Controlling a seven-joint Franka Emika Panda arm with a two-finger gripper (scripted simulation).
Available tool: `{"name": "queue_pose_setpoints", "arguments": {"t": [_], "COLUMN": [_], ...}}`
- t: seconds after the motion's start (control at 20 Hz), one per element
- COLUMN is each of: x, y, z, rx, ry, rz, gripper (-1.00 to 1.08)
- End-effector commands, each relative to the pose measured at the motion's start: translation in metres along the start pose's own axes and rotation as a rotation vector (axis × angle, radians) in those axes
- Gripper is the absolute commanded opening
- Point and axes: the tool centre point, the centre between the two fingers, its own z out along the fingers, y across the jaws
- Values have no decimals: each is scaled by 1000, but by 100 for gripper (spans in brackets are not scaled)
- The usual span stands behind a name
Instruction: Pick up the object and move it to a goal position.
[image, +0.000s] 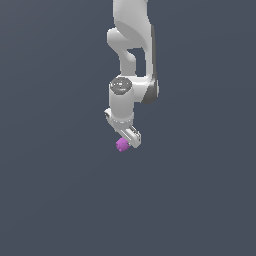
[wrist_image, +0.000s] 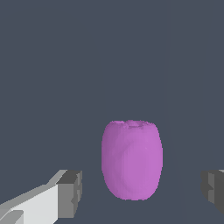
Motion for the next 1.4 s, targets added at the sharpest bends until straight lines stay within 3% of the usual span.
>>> {"name": "queue_pose_setpoints", "arguments": {"t": [0.0,0.95,1.0,1.35], "x": [0,0,0,0], "y": [1,1,1,1], "z": [1,51,51,51], "rx": [0,0,0,0], "ry": [0,0,0,0], "rz": [8,9,9,9], "gripper": [100,100,-100,-100]}}
